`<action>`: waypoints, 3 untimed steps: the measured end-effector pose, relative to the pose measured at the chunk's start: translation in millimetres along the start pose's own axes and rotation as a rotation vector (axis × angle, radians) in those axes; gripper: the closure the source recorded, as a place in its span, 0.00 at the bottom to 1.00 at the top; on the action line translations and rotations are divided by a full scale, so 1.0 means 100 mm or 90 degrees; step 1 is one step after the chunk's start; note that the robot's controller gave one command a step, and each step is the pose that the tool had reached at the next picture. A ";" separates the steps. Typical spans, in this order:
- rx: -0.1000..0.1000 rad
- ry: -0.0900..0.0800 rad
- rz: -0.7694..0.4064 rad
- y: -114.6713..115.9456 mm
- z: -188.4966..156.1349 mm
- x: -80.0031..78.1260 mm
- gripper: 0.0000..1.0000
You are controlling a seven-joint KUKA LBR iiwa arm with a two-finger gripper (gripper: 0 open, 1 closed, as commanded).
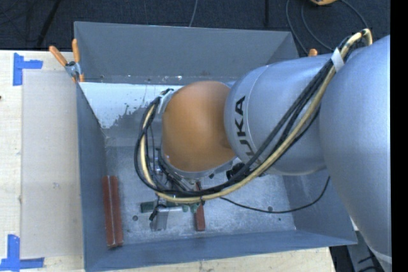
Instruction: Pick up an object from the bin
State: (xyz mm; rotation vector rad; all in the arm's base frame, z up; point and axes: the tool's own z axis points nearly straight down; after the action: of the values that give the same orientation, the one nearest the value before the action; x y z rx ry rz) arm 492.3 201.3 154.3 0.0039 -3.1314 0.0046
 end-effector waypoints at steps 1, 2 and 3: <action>-0.001 -0.005 0.003 -0.01 -0.04 -0.02 0.00; -0.003 -0.009 -0.014 -0.31 0.47 -0.04 0.00; -0.003 -0.005 0.092 -0.28 0.85 -0.18 1.00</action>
Offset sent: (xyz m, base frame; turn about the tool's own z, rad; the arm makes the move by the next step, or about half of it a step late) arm 0.0024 -0.0521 -0.0799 -0.0306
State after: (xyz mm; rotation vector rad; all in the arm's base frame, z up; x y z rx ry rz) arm 509.7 173.4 69.5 -0.2224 -3.1320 -0.0012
